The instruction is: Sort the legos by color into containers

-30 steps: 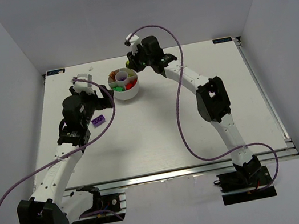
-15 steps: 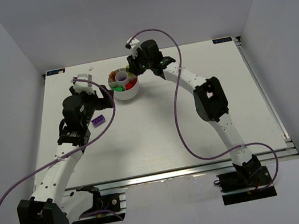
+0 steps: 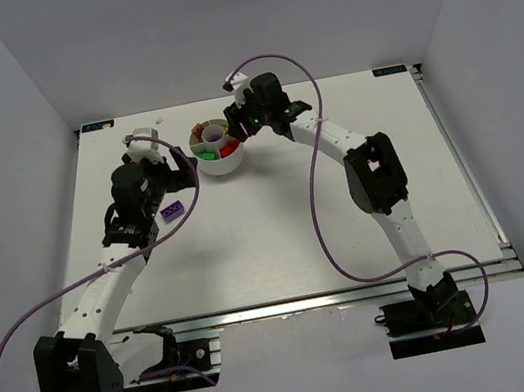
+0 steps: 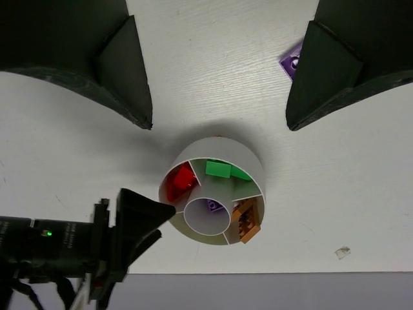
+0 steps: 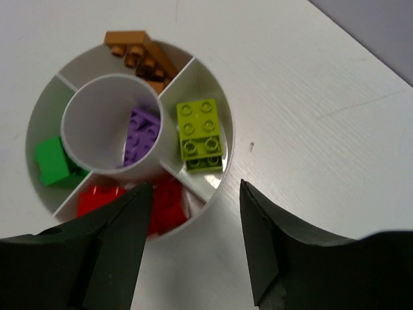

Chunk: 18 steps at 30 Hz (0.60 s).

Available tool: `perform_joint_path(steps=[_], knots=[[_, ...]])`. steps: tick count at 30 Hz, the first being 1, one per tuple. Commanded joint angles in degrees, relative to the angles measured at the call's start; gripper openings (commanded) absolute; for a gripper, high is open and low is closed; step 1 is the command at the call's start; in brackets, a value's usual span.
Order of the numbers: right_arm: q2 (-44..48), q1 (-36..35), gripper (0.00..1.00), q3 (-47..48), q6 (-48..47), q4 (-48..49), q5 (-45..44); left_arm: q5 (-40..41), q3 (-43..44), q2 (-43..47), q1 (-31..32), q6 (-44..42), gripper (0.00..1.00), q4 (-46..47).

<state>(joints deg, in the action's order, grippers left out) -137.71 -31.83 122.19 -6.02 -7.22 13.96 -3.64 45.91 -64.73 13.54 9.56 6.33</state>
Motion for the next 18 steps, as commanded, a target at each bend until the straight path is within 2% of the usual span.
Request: perform_joint_path(steps=[1, 3, 5, 7, 8, 10, 11, 12, 13, 14, 15, 17, 18], knots=[[12.25, 0.37, 0.62, -3.87, -4.51, 0.55, 2.47, -0.14, 1.55, -0.31, -0.8, 1.69, 0.92, 0.35], [16.92, 0.28, 0.63, -10.98, -9.87, -0.86, 8.58, -0.23, 1.72, -1.1, -1.49, 2.21, 0.59, 0.18], [24.83, 0.19, 0.6, -20.44, -13.56, -1.56, 16.66, 0.03, 2.34, -2.68, -2.2, 2.48, 0.18, -1.05], [32.11, -0.42, 0.54, -26.54, -17.35, -2.0, 21.0, 0.91, 2.78, -3.73, -3.17, 2.48, 0.0, -2.02], [33.72, -1.47, 0.46, -30.31, -18.75, -5.57, 24.85, 2.57, 2.87, -4.78, -3.43, 2.39, 0.0, -2.98], [37.42, -3.31, 0.26, -32.97, -21.74, -9.98, 25.51, 5.73, 3.92, -6.28, -3.96, 0.99, 0.0, -4.74], [38.3, -5.24, 0.09, -35.59, -22.36, -12.0, 26.2, 7.23, 4.36, -8.03, -4.05, 0.2, 0.0, -7.36], [40.13, -6.13, 0.06, -37.1, -22.8, -14.98, 26.56, 10.11, 5.49, -9.18, -4.05, -0.76, 0.0, -8.86], [41.2, -7.61, 0.06, -38.68, -22.72, -15.88, 27.0, 11.53, 6.03, -10.23, -4.14, -1.38, 0.06, -10.09], [42.08, -8.15, 0.16, -40.35, -22.28, -16.15, 28.74, 12.94, 6.64, -12.42, -4.22, -1.74, 0.21, -12.28], [43.56, -8.5, 0.25, -43.5, -21.67, -16.16, 29.89, 14.7, 7.08, -13.48, -4.57, -2.0, 0.52, -13.26], [44.63, -8.77, 0.47, -46.24, -19.21, -15.28, 32.69, 15.94, 8.84, -16.46, -5.1, -2.09, 0.73, -16.34], [45.33, -8.77, 0.5, -48.6, -18.25, -14.15, 33.41, 18.12, 9.72, -17.18, -5.19, -1.66, 0.8, -17.74]])
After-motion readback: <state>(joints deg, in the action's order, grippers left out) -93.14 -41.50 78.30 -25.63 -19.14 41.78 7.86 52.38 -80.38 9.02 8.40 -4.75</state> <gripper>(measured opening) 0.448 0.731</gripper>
